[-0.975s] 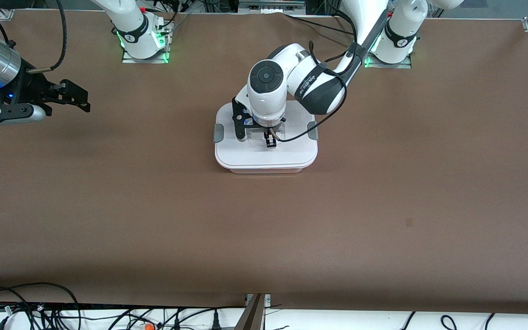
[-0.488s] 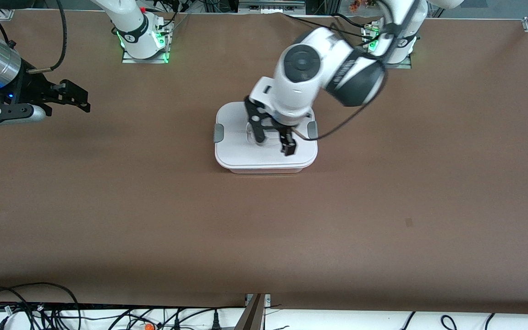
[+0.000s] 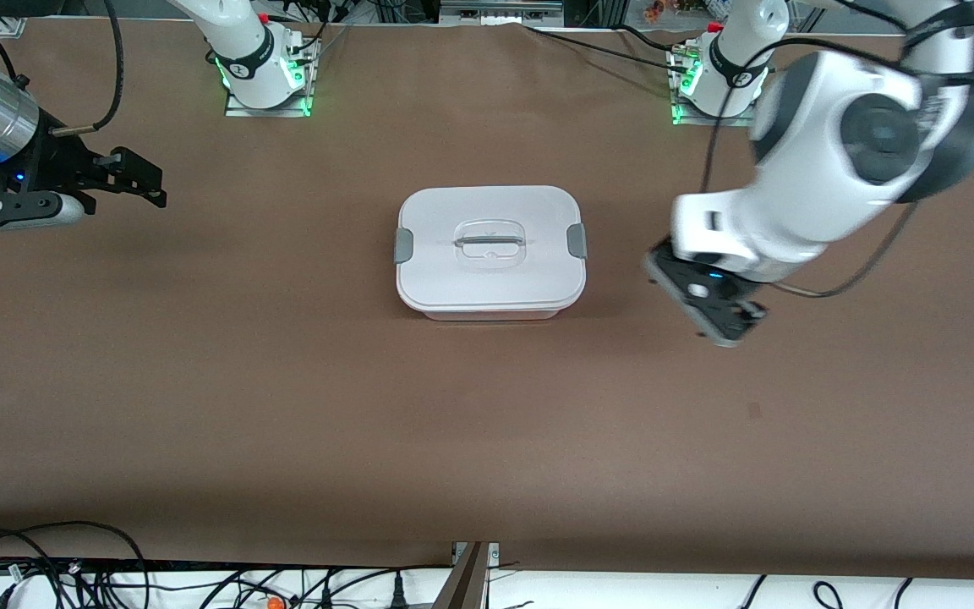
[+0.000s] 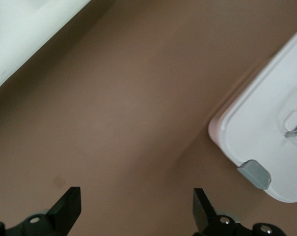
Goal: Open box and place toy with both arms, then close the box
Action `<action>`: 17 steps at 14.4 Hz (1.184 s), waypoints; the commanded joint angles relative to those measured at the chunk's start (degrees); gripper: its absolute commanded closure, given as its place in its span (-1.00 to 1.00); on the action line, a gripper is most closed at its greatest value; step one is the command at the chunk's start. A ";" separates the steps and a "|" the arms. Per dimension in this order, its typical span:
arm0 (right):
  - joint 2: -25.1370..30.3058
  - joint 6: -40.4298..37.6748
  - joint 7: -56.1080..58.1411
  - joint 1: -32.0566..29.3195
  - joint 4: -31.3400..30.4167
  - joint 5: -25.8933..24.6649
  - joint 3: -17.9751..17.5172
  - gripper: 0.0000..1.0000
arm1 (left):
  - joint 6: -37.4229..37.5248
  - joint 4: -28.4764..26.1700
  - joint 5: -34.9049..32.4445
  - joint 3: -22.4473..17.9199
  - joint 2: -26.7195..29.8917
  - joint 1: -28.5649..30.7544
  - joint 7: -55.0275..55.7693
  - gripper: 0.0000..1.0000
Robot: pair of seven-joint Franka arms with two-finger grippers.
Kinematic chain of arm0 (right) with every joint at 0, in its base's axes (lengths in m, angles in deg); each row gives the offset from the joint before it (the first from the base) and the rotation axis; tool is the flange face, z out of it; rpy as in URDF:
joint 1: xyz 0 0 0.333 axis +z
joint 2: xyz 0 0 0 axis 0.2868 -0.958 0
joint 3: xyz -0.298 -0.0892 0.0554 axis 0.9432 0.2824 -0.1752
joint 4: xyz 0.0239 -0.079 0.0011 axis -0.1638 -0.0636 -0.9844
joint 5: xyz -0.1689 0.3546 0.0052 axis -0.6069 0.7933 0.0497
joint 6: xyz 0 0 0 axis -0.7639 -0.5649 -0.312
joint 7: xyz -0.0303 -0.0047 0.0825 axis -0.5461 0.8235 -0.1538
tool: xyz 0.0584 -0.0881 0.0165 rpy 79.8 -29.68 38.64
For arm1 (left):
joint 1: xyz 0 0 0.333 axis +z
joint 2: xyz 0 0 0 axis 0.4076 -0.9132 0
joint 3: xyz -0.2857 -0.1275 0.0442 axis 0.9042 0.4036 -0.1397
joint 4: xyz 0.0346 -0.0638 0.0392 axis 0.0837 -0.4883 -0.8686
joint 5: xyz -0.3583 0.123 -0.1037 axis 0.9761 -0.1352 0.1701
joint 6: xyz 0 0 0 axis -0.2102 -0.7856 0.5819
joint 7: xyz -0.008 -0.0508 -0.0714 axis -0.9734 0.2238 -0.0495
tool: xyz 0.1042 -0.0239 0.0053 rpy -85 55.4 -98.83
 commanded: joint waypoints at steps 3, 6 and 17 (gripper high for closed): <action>0.84 0.67 -0.64 -0.70 -1.00 -0.79 -0.90 -1.00 | 7.67 -2.11 0.56 0.29 5.18 10.18 16.22 -1.00; 0.84 0.67 -0.64 -0.71 -1.09 -0.79 -0.90 -1.00 | 14.70 -2.11 -4.17 0.29 8.60 11.77 26.16 -1.00; 0.93 0.85 -0.64 -0.71 -1.09 -0.88 -0.90 -1.00 | 20.52 -1.50 -6.13 0.64 10.90 15.29 26.80 -1.00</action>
